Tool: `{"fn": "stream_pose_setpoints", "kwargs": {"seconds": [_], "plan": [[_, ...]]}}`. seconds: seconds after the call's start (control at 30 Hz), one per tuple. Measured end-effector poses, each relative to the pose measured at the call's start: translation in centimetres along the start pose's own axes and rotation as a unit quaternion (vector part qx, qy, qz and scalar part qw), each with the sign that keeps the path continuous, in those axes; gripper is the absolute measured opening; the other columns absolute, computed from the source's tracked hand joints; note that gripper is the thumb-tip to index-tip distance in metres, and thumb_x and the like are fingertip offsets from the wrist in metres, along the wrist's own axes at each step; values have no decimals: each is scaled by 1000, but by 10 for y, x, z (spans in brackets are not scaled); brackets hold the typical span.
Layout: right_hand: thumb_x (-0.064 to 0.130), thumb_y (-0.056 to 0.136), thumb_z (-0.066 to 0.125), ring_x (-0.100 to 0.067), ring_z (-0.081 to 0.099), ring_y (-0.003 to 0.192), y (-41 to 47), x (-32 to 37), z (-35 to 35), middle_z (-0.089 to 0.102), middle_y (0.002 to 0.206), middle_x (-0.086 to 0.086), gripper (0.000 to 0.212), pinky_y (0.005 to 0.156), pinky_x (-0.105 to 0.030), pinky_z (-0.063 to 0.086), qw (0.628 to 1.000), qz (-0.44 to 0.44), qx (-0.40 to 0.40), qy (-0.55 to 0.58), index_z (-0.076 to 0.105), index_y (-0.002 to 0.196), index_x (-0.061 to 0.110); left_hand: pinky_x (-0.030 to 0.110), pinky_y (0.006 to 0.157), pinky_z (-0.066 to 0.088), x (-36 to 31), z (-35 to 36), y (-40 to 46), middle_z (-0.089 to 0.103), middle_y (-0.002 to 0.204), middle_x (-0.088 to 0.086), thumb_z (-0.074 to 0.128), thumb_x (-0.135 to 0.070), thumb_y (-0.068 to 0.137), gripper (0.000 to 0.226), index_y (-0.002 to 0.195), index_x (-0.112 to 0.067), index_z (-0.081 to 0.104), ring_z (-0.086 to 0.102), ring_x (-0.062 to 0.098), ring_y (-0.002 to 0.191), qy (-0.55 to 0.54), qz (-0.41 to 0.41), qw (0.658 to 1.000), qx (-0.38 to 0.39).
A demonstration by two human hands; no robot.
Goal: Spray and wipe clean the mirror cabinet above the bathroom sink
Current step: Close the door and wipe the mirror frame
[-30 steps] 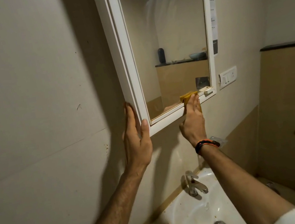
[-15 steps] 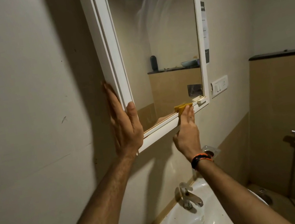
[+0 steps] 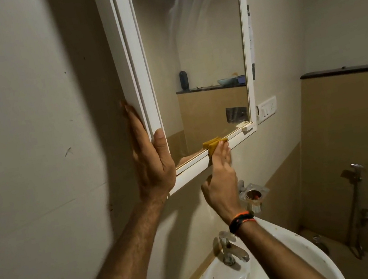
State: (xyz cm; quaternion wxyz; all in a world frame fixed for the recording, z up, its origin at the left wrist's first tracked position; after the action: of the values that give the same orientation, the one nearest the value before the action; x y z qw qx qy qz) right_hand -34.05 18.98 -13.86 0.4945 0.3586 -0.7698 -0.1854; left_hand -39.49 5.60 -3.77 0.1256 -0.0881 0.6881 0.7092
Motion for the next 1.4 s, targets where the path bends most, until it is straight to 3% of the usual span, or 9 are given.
{"fn": "stream_pose_setpoints", "kwargs": {"seconds": [0.1, 0.47, 0.67, 0.77, 0.87, 0.93, 1.03, 1.17, 1.4], "plan": [[-6, 83, 65, -27, 3, 150, 26, -13, -9, -3, 163, -11, 101, 119, -35, 16, 999, 48, 10, 0, -4, 155, 11, 22, 119, 19, 0, 0, 0, 20, 160, 17, 38, -18, 103, 58, 152, 3, 16, 18, 16, 149, -9, 0, 1000, 3], [3, 85, 70, -38, 50, 129, 49, -33, -19, 41, 150, -18, 89, 104, -50, 44, 995, 94, -17, 24, 16, 155, 12, 20, 119, 17, -3, -3, 0, 21, 159, 19, 39, -15, 102, 57, 150, 5, 19, 18, 15, 148, -8, 0, 1000, -2], [-2, 87, 65, -37, 52, 127, 51, -41, -24, 36, 154, -15, 88, 106, -46, 42, 996, 83, -15, 15, 13, 156, 12, 17, 117, 18, -2, -1, 0, 21, 159, 19, 39, -15, 101, 57, 150, 7, 19, 17, 9, 148, -13, 10, 1000, -2], [-4, 90, 55, -29, 60, 109, 58, -47, -35, 63, 120, -14, 66, 101, -45, 49, 990, 115, -34, 79, 34, 151, 14, 20, 118, 18, 1, -1, 0, 20, 160, 18, 39, -15, 102, 58, 151, 6, 18, 18, 14, 150, -12, 11, 1000, 4], [1, 94, 51, -13, 62, 88, 59, -66, -50, 65, 92, 4, 34, 79, -32, 58, 946, 198, -97, 238, 66, 113, 24, 22, 119, 17, 3, 0, -1, 19, 161, 16, 38, -16, 102, 58, 152, 5, 17, 17, 17, 150, -11, 11, 1000, 7], [4, 95, 48, -13, 57, 76, 69, -81, -64, 60, 82, 4, 27, 68, -29, 56, 923, 234, -160, 260, 67, 101, 23, 24, 120, 17, 3, 0, 0, 19, 161, 16, 38, -16, 102, 58, 152, 6, 17, 17, 17, 150, -12, 11, 1000, 6], [-7, 92, 49, -18, 57, 83, 92, -83, -73, 62, 98, -5, 55, 82, -37, 58, 955, 204, -132, 168, 48, 141, 17, 27, 120, 18, 3, 0, 0, 19, 161, 17, 38, -15, 102, 58, 152, 5, 17, 18, 20, 150, -11, 10, 1000, 6], [-1, 91, 55, -28, 57, 107, 109, -74, -51, 58, 113, -12, 69, 98, -43, 51, 985, 166, -18, 52, 25, 152, 13, 23, 120, 17, 4, 1, -1, 19, 161, 17, 37, -17, 103, 58, 152, 5, 18, 17, 17, 150, -12, 14, 1000, 4], [6, 91, 62, -33, 59, 114, 133, -91, -56, 63, 119, -13, 51, 102, -44, 47, 972, 209, -28, 105, 48, 139, 18, 25, 120, 18, 5, 2, -1, 20, 161, 16, 38, -18, 103, 57, 151, 6, 19, 18, 18, 150, -9, 10, 1000, -2]]}}
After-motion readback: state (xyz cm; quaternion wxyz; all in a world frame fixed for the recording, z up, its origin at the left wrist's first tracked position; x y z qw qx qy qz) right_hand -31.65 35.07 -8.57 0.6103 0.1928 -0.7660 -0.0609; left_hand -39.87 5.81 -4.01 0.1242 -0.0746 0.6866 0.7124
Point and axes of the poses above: each hand's wrist, its own y-axis towards the middle knuckle, its own z-axis out of the palm, x = y × z, the point moved 3 cm from there along y, towards the middle knuckle
